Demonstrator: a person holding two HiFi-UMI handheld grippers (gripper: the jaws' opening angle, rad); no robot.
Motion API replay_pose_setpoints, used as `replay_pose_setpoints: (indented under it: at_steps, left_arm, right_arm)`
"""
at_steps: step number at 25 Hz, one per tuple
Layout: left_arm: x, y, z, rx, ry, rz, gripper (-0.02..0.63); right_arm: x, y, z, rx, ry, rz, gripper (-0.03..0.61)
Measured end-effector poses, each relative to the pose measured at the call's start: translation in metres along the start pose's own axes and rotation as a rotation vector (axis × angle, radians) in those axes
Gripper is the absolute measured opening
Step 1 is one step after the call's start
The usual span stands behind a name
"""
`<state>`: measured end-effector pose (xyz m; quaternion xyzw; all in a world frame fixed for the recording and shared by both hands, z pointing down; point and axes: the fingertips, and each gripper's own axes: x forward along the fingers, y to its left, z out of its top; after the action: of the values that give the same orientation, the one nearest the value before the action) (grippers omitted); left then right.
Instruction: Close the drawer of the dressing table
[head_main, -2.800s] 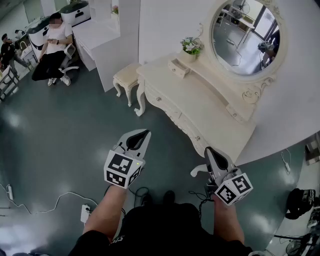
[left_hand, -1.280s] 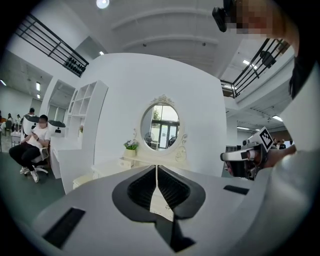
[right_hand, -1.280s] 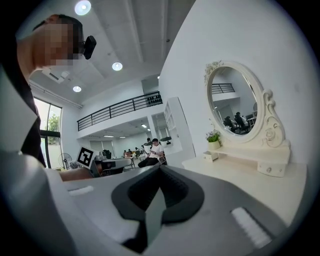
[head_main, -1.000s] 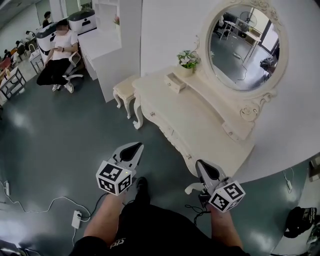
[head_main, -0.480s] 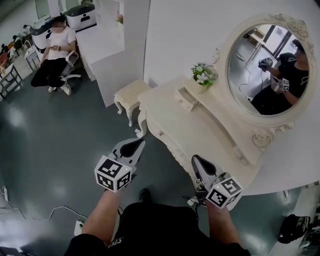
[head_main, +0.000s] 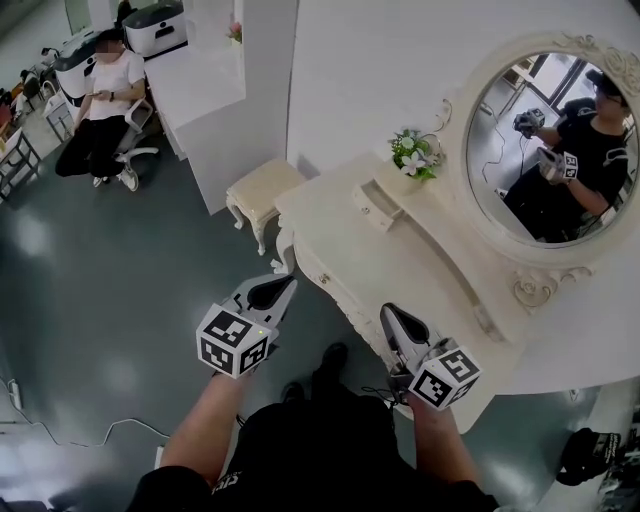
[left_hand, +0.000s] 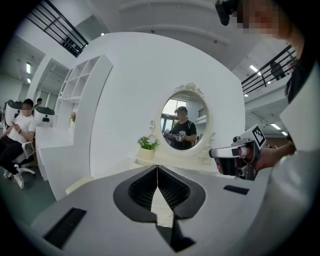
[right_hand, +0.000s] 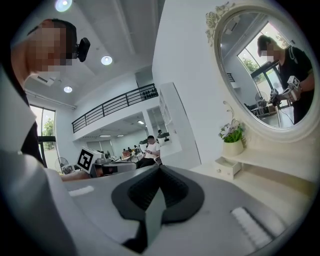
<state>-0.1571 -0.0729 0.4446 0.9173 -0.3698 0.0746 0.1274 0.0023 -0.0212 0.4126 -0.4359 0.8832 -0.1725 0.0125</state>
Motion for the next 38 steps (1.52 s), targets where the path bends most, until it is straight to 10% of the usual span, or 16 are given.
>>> replay_pose_setpoints:
  at_steps: [18,38]
  left_arm:
    - [0.183,0.029,0.044,0.049,0.128,-0.025,0.006]
    - [0.281,0.072,0.017,-0.042,0.234,-0.1,0.008]
  right_arm:
    - [0.043,-0.192,0.052,0.096,-0.065,-0.067,0.011]
    - [0.084,-0.218,0.064,0.126,-0.018,-0.129,0.011]
